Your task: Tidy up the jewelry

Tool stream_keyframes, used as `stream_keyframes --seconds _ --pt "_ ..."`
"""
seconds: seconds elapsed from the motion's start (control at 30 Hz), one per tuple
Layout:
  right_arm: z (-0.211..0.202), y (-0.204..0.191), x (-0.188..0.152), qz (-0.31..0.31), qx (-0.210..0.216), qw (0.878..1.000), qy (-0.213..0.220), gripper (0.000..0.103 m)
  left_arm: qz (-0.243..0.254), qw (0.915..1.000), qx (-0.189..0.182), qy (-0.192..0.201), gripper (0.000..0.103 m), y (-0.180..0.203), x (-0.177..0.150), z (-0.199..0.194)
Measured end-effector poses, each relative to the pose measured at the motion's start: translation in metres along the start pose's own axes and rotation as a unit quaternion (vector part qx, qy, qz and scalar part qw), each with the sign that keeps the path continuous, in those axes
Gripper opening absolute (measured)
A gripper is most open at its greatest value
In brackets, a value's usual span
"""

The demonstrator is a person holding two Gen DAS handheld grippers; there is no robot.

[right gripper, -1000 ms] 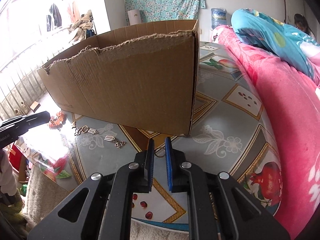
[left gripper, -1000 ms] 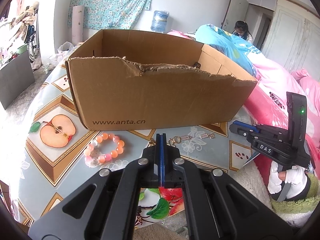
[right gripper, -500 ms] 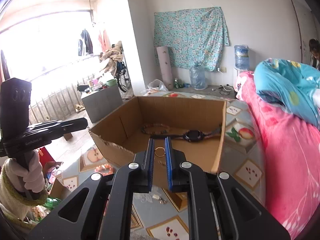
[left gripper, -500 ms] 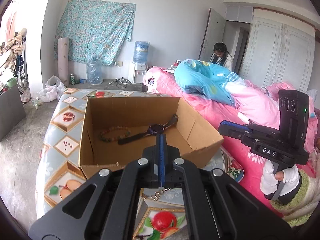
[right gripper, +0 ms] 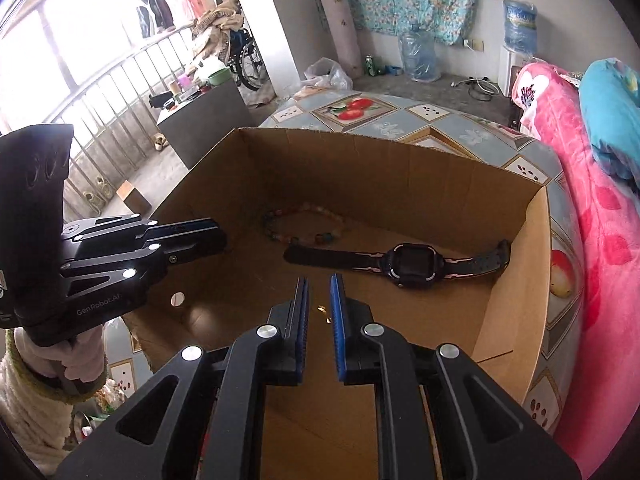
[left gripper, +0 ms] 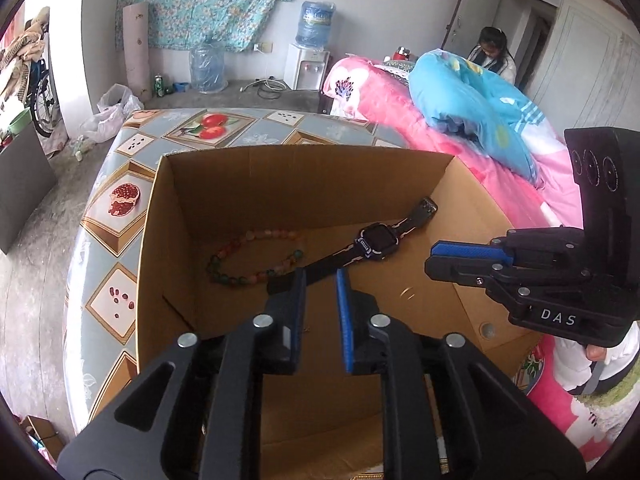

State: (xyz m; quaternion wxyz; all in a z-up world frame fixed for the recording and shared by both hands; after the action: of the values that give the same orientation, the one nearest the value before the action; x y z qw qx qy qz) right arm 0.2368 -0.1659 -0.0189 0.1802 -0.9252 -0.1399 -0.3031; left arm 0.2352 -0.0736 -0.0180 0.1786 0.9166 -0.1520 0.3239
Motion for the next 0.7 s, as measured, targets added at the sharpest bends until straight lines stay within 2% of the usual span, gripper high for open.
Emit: stream_keyframes --seconds 0.07,0.2,0.3,0.37,0.43,0.57,0.7 --pt "-0.003 0.005 0.002 0.001 0.000 1.000 0.014 0.023 -0.003 1.0000 0.000 0.007 0.020 -0.004 0.000 0.000" --pt "-0.014 0.008 0.010 -0.001 0.013 0.999 0.044 0.025 -0.012 0.9994 0.001 0.031 0.021 -0.011 0.006 -0.010" --pt "-0.038 0.002 0.012 -0.008 0.032 0.996 0.087 0.026 -0.010 0.9980 -0.003 0.062 0.021 -0.011 0.004 -0.032" --pt "-0.058 -0.010 0.008 -0.026 0.048 0.991 0.124 0.035 -0.007 0.9967 -0.005 0.080 0.022 -0.010 -0.005 -0.049" --pt "-0.073 -0.021 -0.003 -0.043 0.060 0.986 0.150 0.037 -0.005 0.9957 -0.010 0.092 0.024 -0.008 -0.020 -0.065" --pt "-0.086 -0.048 -0.043 -0.079 0.090 0.981 0.152 0.037 0.001 0.9954 -0.025 0.093 0.024 -0.001 -0.061 -0.088" --pt "-0.085 -0.065 -0.087 -0.081 0.113 0.983 0.117 0.037 -0.017 0.9965 -0.056 0.060 0.024 0.012 -0.105 -0.085"
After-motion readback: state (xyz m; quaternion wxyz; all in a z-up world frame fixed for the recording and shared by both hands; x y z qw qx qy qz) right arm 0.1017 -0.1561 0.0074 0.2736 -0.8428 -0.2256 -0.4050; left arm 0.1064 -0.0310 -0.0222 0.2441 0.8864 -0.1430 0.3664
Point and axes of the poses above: each gripper's, at about its wrist camera, not at the fingertips, and z roughly the way its jaws point, y to its right, x to its top, the point moved 10 cm from there along z, roughly the way its jaws point, and after that the axes turned 3 degrees about -z, right-handed, at the moved point
